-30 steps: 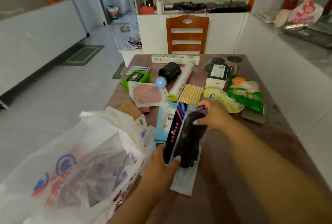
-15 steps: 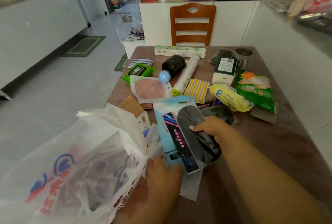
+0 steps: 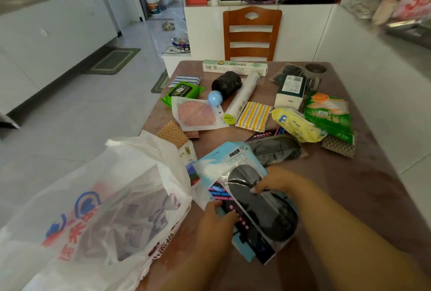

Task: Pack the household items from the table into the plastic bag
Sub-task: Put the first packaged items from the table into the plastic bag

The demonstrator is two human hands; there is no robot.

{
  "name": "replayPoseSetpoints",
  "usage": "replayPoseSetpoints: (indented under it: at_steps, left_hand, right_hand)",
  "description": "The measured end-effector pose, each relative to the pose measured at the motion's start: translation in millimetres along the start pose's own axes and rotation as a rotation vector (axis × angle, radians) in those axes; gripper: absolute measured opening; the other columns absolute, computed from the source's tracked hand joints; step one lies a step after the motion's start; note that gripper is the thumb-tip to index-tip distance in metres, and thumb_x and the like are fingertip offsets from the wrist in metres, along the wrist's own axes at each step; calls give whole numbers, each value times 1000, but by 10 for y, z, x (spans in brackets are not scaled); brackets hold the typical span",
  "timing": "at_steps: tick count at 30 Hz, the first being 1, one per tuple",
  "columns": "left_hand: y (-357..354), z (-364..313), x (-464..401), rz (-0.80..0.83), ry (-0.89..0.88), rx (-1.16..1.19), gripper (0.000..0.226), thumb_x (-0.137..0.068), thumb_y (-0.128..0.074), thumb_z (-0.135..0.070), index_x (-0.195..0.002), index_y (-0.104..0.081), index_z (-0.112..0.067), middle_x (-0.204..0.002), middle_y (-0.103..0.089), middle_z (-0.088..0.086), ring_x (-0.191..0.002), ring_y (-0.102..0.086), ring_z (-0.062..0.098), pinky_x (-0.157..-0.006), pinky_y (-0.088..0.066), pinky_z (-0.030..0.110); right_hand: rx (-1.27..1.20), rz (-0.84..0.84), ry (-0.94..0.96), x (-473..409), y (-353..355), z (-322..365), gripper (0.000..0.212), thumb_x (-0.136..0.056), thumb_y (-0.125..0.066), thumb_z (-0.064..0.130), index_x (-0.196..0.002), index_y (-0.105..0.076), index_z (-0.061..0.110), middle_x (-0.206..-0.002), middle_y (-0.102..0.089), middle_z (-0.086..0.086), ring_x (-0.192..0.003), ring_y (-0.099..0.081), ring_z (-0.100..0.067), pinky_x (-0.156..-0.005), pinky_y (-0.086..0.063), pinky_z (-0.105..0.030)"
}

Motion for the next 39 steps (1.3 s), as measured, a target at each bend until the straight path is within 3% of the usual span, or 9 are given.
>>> replayPoseSetpoints:
  at_steps: [9, 12, 17, 21, 25, 28, 32, 36, 39]
  left_hand:
    - [633, -526, 631, -255, -259, -152, 32, -85, -61, -20, -111, -51, -37, -111, -55, -19, -99, -54, 3, -85, -42, 20]
    - [953, -644, 876, -335, -353, -141, 29, -84, -62, -20, -108, -55, -36, -106, -61, -18, -98, -60, 5, -82, -43, 18]
    - [1580, -656, 1198, -524, -432, -132, 27, -85, -61, -24, -110, -59, -32, -102, -64, -19, -95, -61, 1, -85, -49, 24]
    - [2091, -555, 1427, -723, -446, -196, 26, -86, -59, -24, -112, -61, -27, -96, -60, -17, -84, -59, 0, -78, -51, 24]
    - [2436, -448, 1579, -830, -378, -383, 32, -89, -57, -31, -121, -59, -30, -121, -62, -9, -88, -56, 6, -72, -50, 21]
    - [2555, -308, 1442, -750, -240, -607, 38, -94, -46, -34, -131, -50, -34, -138, -53, -11, -90, -53, 6, -59, -39, 12]
    - [2569, -88, 1092, -484, -104, -794, 43, -96, -37, -31, -138, -41, -31, -137, -55, -5, -104, -60, 17, -82, -50, 31]
    - [2530, -22, 889, -382, -90, -938, 41, -94, -39, -24, -131, -53, -19, -130, -59, 3, -114, -57, 21, -94, -44, 30]
    - [2586, -39, 844, -423, -140, -899, 34, -92, -43, -19, -120, -62, -15, -121, -61, 2, -101, -56, 16, -85, -42, 22]
  right_hand:
    - [-378, -252, 367, 865, 725, 567, 38, -65, -77, -4, -96, -69, 17, -90, -74, -11, -83, -70, -32, -84, -55, -42]
    - [-542, -206, 513, 1227, 682, 945, 35, -68, -72, -10, -88, -70, 19, -91, -75, -14, -85, -71, -35, -82, -55, -46]
    - [-694, -24, 697, 1547, 238, 1674, 35, -72, -63, -16, -90, -66, 15, -73, -76, 2, -69, -73, -13, -64, -58, -26]
    - [-686, 22, 821, 1671, -156, 2248, 38, -69, -69, -11, -93, -66, 18, -83, -77, 4, -84, -73, -14, -78, -58, -29]
    - [-589, 19, 864, 1716, -581, 2650, 41, -65, -79, -2, -101, -66, 11, -101, -73, -8, -99, -69, -27, -90, -54, -40]
    - [-470, -5, 885, 1655, -913, 2773, 38, -70, -78, -2, -105, -66, 5, -98, -72, -6, -96, -69, -24, -89, -54, -38]
    - [-252, -68, 890, 1457, -1285, 2699, 35, -71, -81, 6, -100, -63, 14, -97, -69, -6, -92, -65, -22, -82, -54, -31]
    - [-6, -58, 891, 1299, -1503, 2577, 41, -75, -79, 10, -111, -61, 11, -99, -65, -1, -94, -62, -20, -79, -47, -27]
    - [209, -55, 866, 1208, -1549, 2504, 46, -75, -78, 13, -118, -61, 13, -103, -66, -2, -99, -62, -23, -87, -51, -34]
Point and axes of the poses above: each hand's wrist, its own x-axis away from the middle knuckle, its own y-axis out of the back of the hand, z = x × y, the point moved 10 cm from there along -x, towards the middle knuckle
